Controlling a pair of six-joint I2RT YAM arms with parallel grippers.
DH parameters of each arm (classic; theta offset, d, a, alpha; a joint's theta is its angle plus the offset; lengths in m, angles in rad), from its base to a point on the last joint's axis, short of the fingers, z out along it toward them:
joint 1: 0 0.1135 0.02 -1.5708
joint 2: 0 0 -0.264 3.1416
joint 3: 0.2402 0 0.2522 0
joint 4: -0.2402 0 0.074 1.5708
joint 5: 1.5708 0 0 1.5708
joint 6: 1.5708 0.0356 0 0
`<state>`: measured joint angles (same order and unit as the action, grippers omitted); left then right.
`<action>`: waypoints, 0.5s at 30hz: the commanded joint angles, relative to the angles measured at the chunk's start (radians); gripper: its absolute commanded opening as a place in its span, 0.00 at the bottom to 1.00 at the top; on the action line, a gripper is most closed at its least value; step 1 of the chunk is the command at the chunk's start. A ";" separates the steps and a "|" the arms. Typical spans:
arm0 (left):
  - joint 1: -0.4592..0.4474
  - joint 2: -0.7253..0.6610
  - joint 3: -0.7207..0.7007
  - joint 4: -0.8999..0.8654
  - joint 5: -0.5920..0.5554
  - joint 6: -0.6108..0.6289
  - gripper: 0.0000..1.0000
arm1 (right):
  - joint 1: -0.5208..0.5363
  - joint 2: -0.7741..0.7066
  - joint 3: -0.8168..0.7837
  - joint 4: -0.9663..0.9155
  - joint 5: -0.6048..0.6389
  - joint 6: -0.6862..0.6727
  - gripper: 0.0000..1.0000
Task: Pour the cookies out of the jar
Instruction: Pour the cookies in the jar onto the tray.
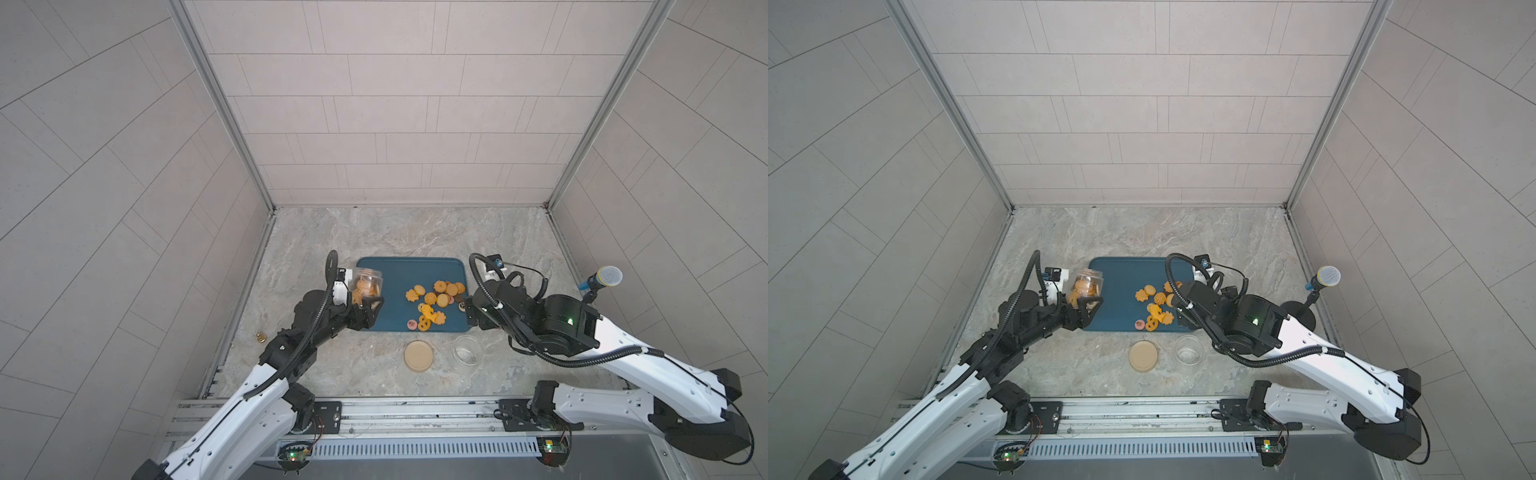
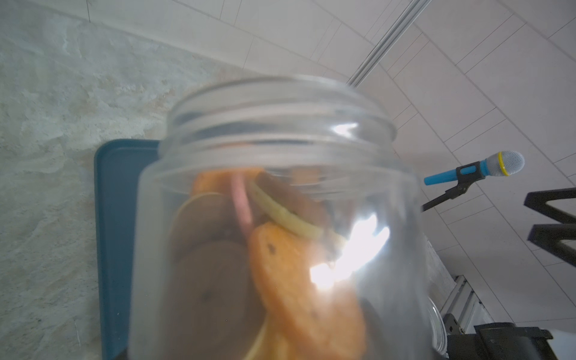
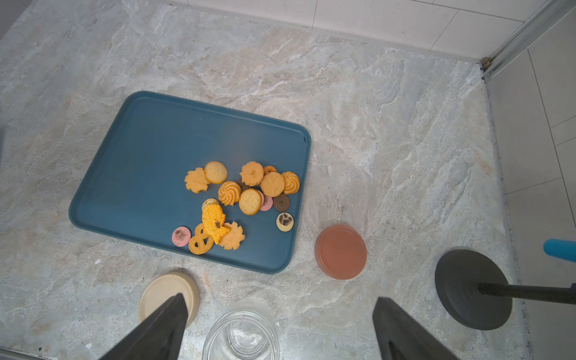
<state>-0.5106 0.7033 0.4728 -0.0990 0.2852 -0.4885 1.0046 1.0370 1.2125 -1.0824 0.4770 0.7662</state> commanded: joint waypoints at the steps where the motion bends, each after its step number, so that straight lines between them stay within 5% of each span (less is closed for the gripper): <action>1: -0.011 0.034 0.038 0.072 -0.016 -0.050 0.00 | -0.009 -0.020 -0.020 0.001 0.001 -0.001 0.97; 6: -0.011 0.136 0.003 0.105 0.001 -0.162 0.00 | -0.027 -0.044 -0.044 0.006 -0.010 0.001 0.97; 15: -0.010 0.298 0.051 0.035 0.012 -0.183 0.00 | -0.070 -0.084 -0.091 0.019 -0.039 -0.004 0.97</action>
<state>-0.5194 0.9855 0.4709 -0.1234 0.2890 -0.6590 0.9424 0.9661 1.1328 -1.0622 0.4423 0.7628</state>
